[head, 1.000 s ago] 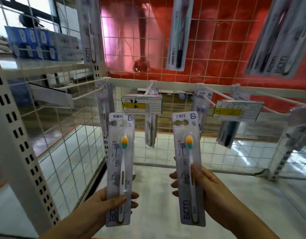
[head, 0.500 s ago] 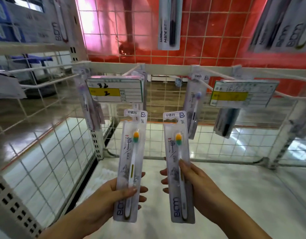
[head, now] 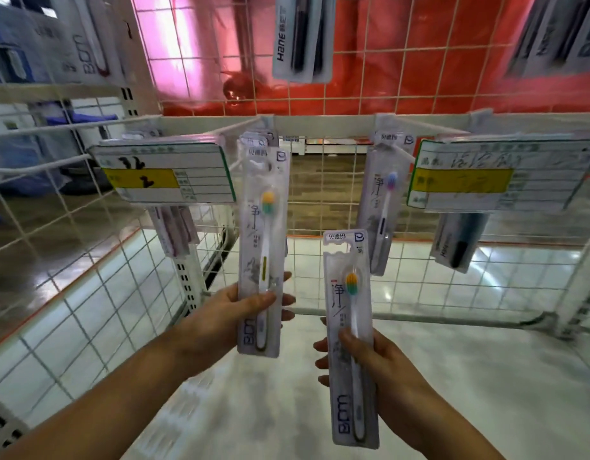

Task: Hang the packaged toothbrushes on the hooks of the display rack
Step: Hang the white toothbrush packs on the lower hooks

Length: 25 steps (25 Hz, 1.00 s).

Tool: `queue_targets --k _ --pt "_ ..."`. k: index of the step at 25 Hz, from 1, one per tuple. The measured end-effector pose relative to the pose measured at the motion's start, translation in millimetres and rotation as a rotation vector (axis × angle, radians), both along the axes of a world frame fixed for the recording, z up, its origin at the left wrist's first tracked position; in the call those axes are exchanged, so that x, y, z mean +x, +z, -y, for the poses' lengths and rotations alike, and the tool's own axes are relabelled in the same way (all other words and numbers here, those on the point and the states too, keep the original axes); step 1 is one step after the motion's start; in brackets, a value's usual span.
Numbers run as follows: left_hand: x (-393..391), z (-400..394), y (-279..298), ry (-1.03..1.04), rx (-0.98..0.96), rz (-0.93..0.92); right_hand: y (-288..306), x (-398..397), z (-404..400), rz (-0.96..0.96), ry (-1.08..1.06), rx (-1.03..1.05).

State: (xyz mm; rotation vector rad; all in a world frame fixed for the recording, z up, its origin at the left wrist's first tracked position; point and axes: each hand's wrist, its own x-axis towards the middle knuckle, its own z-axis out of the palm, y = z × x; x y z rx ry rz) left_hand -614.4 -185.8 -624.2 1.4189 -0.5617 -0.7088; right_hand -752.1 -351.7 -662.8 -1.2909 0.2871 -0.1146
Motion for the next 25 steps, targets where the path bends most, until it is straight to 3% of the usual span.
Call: queue_targets --k 9,16,25 --pt "44 16 -8 0.043 -0.174 -0.146 11 21 3 0.113 0.051 -0.009" --pt "71 27 -18 -0.02 -0.079 -0.093 57 67 -3 0.297 0.06 -0.064" --pt "91 31 -14 -0.048 -0.1 -0.051 76 124 -9 0.285 0.119 -0.122"
